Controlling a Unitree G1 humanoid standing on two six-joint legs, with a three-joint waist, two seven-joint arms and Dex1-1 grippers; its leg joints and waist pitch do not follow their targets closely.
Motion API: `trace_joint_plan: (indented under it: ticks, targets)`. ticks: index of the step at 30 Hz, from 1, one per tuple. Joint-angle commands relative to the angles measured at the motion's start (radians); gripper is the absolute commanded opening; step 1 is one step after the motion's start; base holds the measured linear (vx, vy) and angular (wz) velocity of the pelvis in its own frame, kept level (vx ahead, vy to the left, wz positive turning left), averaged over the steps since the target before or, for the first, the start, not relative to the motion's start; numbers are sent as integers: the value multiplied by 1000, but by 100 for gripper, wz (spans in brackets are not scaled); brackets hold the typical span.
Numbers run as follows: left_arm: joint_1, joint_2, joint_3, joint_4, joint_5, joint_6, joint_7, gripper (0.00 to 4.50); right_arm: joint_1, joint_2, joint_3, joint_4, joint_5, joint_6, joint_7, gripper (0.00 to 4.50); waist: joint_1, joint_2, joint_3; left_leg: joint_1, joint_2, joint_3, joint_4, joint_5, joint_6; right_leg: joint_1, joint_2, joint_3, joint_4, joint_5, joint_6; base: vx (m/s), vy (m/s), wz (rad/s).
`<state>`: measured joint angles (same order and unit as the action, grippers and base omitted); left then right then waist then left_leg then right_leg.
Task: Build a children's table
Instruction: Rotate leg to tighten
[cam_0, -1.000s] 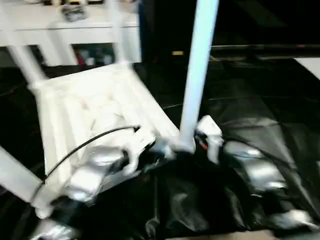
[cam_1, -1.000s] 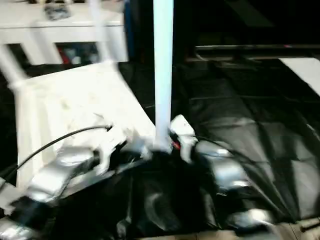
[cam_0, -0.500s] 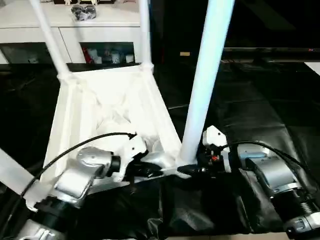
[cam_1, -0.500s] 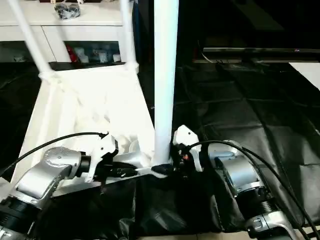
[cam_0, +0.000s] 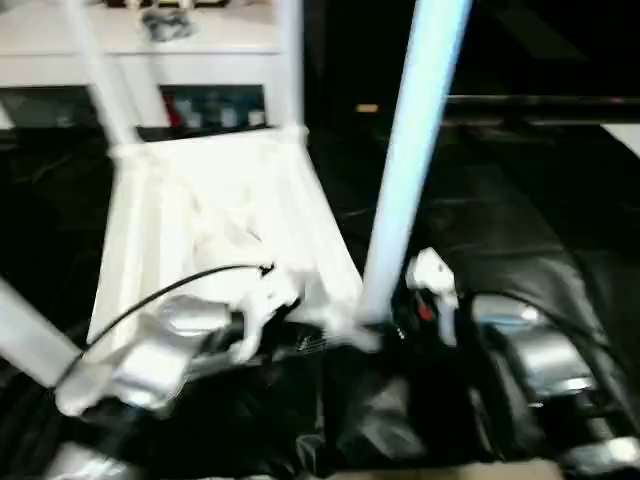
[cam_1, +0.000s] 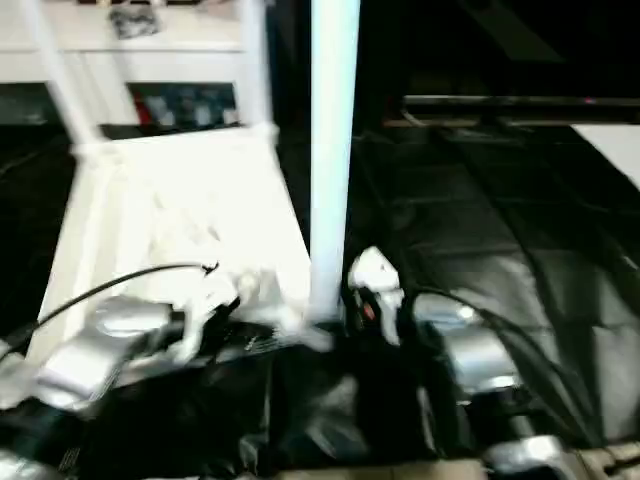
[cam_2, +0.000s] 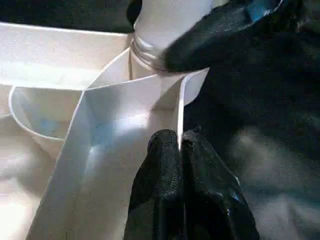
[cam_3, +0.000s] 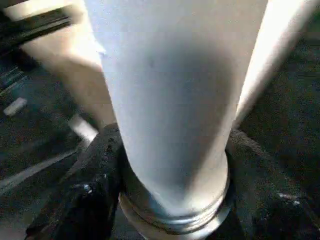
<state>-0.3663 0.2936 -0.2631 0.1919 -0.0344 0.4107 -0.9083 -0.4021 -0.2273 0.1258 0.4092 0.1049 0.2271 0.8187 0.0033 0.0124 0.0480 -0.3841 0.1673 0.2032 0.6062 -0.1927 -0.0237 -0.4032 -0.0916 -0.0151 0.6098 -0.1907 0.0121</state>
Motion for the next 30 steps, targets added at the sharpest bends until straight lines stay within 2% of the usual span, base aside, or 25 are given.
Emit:
trace_joint_plan:
  ticks: [1, 2, 3, 4, 5, 7, 8, 10, 12, 13, 15, 18, 23, 25, 27, 28, 30]
  targets:
    - [-47, -83, -25, -19, -28, -16, 55, 0, -12, 73, 60, 30, -33, 12, -85, 265, -2, -11, -53, 20, 53, -34, -88, -313, -22, 25, -43, 24, -90, -385, -184, 0, 0, 0]
    - [-52, -97, -26, -12, -22, -13, 75, 0, -17, 90, 52, 42, -35, 15, -119, 265, -8, -11, -52, 20, 52, -35, -88, -332, -22, 23, -42, 24, -94, -401, -176, 0, 0, 0]
    - [-61, -119, -28, -4, -12, -10, 106, 0, -29, 119, 41, 62, -42, 22, -180, 265, -11, -6, -53, 21, 52, -35, -88, -333, -24, 20, -42, 25, -94, -399, -174, 0, 0, 0]
    - [-69, -140, -29, 4, -4, -6, 135, 0, -41, 144, 34, 81, -50, 24, -232, 265, -16, -8, -53, 20, 51, -34, -87, -333, -25, 19, -40, 25, -94, -394, -174, 0, 0, 0]
    - [-73, -154, -29, 8, 3, -3, 153, 0, -48, 161, 28, 91, -57, 23, -264, 265, -20, -9, -56, 16, 50, -36, -88, -319, -27, 24, -41, 24, -91, -370, -179, 0, 0, 0]
    - [-78, -176, -33, 11, 13, 0, 172, 0, -61, 190, 21, 107, -63, 17, -302, 265, -23, -9, -56, 15, 52, -34, -87, -310, -16, 24, -40, 24, -90, -336, -184, 0, 0, 0]
    - [-80, -189, -38, 12, 20, -2, 182, 0, -68, 210, 19, 114, -63, 5, -317, 265, -23, -5, -58, 15, 51, -34, -86, -302, -8, 25, -40, 25, -90, -312, -191, 0, 0, 0]
    - [-80, -205, -50, 10, 24, -8, 187, 0, -79, 238, 18, 120, -57, -20, -324, 265, -24, -6, -59, 10, 51, -33, -85, -283, 3, 29, -41, 24, -86, -284, -199, 0, 0, 0]
    - [-70, -197, -59, -7, 11, -16, 153, 0, -78, 237, 14, 97, -20, -15, -274, 335, -21, -6, -61, 12, 51, -31, -82, -257, 20, 31, -40, 24, -84, -239, -211, 0, 0, 0]
    - [-65, -190, -60, -12, 6, -21, 142, 0, -75, 233, 11, 90, -11, -9, -260, 335, -21, -8, -61, 11, 51, -30, -82, -250, 27, 32, -40, 24, -83, -227, -215, 0, 0, 0]
    - [-57, -179, -54, -19, 3, -20, 134, 0, -72, 214, 11, 75, -9, 0, -236, 338, -18, -4, -63, 13, 52, -29, -79, -223, 43, 33, -39, 23, -78, -183, -230, 0, 0, 0]
    - [-45, -151, -46, -35, -10, -24, 98, 0, -69, 170, 22, 44, -11, 17, -189, 377, -15, -6, -62, 13, 52, -27, -78, -209, 55, 36, -39, 23, -77, -162, -243, 0, 0, 0]
    - [-15, -71, -36, -81, -54, -34, -29, 0, -53, 41, 62, -14, -10, 20, 2, 382, -9, -4, -61, 15, 55, -26, -78, -215, 62, 35, -40, 23, -76, -176, -247, 0, 0, 0]
    - [-7, -51, -35, -92, -64, -36, -61, 0, -46, 10, 74, -27, -7, 23, 52, 382, -3, -4, -61, 17, 57, -25, -77, -215, 66, 35, -40, 24, -74, -161, -252, 0, 0, 0]
    - [4, -1, -34, -102, -74, -38, -120, 0, -26, -62, 106, -73, 13, 32, 188, 382, 5, -5, -60, 18, 57, -25, -78, -211, 69, 36, -40, 24, -74, -165, -249, 0, 0, 0]
    - [6, 9, -34, -103, -75, -39, -131, 0, -21, -76, 113, -83, 15, 33, 215, 382, 6, -5, -60, 18, 57, -26, -78, -209, 70, 38, -39, 23, -73, -161, -249, 0, 0, 0]
    - [10, 28, -32, -106, -78, -39, -151, 0, -15, -97, 124, -101, 25, 45, 255, 382, 9, -6, -59, 20, 59, -25, -79, -212, 72, 33, -39, 24, -73, -161, -257, 0, 0, 0]
